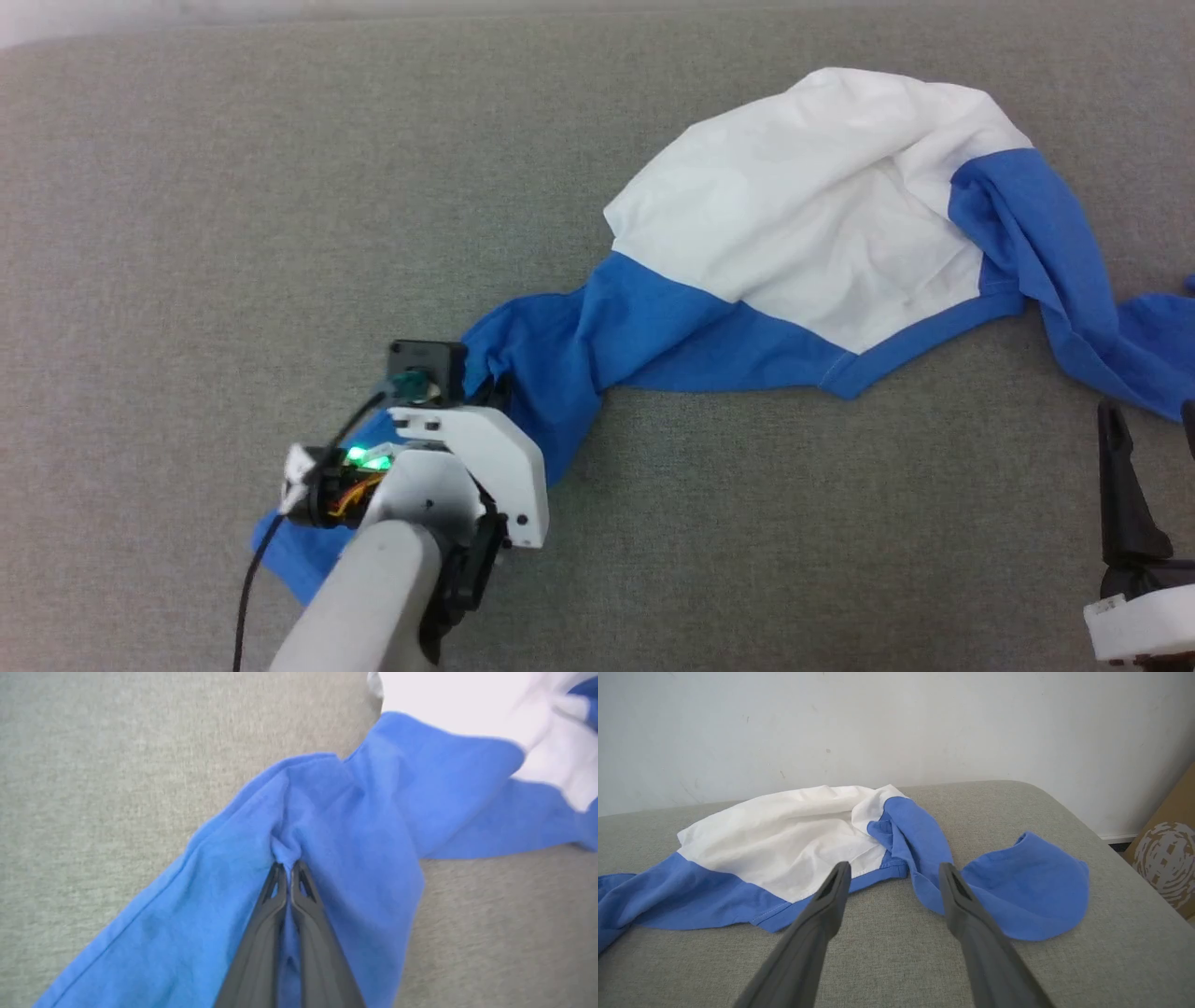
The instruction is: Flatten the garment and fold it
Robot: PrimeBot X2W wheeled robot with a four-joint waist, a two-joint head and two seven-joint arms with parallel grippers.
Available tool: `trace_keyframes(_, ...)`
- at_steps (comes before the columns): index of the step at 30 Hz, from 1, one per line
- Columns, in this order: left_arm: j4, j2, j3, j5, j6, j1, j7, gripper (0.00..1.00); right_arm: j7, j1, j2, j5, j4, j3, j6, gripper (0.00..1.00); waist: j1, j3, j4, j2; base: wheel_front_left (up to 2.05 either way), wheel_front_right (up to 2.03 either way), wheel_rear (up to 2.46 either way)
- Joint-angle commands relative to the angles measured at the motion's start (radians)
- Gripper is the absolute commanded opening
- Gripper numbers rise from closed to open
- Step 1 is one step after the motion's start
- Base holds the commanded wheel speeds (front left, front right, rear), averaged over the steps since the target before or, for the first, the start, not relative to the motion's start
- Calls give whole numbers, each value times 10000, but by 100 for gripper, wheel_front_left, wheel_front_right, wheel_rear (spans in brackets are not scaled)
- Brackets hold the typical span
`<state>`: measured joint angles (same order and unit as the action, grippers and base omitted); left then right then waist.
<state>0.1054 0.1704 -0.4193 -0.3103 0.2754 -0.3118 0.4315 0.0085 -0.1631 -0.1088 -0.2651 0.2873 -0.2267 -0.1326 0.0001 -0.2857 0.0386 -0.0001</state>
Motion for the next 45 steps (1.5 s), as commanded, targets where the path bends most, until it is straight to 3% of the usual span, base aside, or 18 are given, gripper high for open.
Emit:
trace_keyframes(1,-545,39,312,-268,96,281,-249,0,34,87,3,-81,-13,-19,19,100,-1,63,-45,1,0,0,0)
trace_keyframes(8,-2839,1423,1700,-411,640,1359,88,0,160,-6,15,-138,9,43,19,100,-1,103,-109,1,0,0,0)
trace_keyframes(15,-3713,2666,2847,-17,1262,2495,463,0,310,-52,-119,-205,15,106,19,100,-1,40,-18,1,0,0,0)
trace_keyframes(20,-3780,2415,2797,-179,1298,2675,212,0,377,-60,-217,-226,9,89,19,100,-1,47,-8,1,0,0,0)
trace_keyframes(21,-3786,2211,2744,-294,1287,2644,28,8,393,-65,-230,-225,8,87,19,100,-1,63,-23,1,0,0,0)
trace_keyframes(22,-3763,2030,2669,-374,1258,2612,-170,37,412,-71,-238,-221,8,95,19,100,-1,86,-45,1,0,0,0)
trace_keyframes(23,-3730,1864,2569,-444,1200,2578,-360,58,433,-79,-241,-217,11,115,19,100,-1,121,-73,1,0,0,0)
trace_keyframes(24,-3724,1662,2512,-561,1142,2529,-616,100,457,-93,-239,-214,15,144,19,100,-1,161,-101,1,0,0,0)
trace_keyframes(28,-3912,1170,2331,-900,742,2407,-1628,100,540,-166,-183,-166,33,188,19,100,-1,387,-230,1,0,0,0)
trace_keyframes(33,-4818,1214,1714,-691,64,2377,-2375,100,594,-220,-90,-121,75,270,19,100,-1,572,-339,1,0,0,0)
trace_keyframes(38,-5113,1413,492,184,-361,2445,-2267,100,584,-221,-2,-171,88,397,19,100,-1,475,-358,1,0,0,0)
trace_keyframes(45,-3609,1348,-995,1069,-901,1857,-1532,100,512,-120,-98,-329,49,460,19,100,-1,100,-285,1,0,0,0)
